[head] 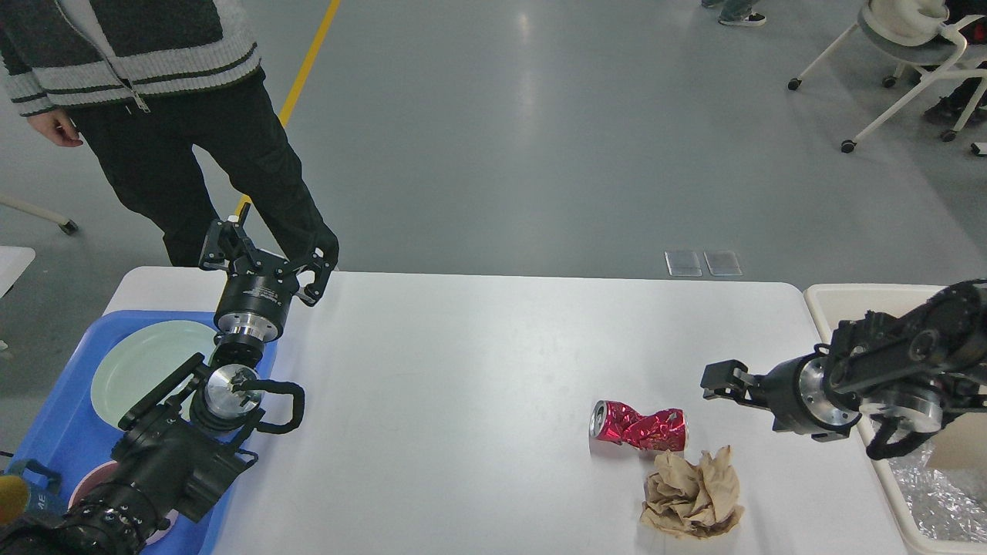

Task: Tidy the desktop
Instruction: 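Lower the right gripper onto the brown paper and grasp it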

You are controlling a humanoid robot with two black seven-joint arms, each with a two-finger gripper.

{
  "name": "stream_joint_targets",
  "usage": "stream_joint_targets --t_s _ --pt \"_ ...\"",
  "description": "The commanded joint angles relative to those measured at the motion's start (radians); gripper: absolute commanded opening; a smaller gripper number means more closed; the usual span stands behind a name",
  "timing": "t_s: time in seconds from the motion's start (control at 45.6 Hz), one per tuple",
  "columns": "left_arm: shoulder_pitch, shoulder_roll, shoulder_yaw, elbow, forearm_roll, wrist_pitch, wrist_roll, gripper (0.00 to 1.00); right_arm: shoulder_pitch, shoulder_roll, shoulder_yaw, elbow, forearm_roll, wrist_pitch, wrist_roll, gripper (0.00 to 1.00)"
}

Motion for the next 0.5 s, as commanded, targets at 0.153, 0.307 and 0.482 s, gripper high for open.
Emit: stream_joint_targets --t_s 0.153,0.307,0.482 --pt "0.000 0.000 0.000 0.000 0.000 0.000 0.000 0.97 -0.029 0.002 0.006 0.109 -0.001 -0.004 0.016 1.00" --pt "0.000 0.000 0.000 0.000 0.000 0.000 0.000 0.97 -0.096 0.028 0.009 0.101 0.005 -0.021 0.016 1.00" --pt "0.000 0.000 0.000 0.000 0.000 0.000 0.000 0.97 -0.188 0.037 0.082 0.079 0.014 -0.075 0.016 1.00"
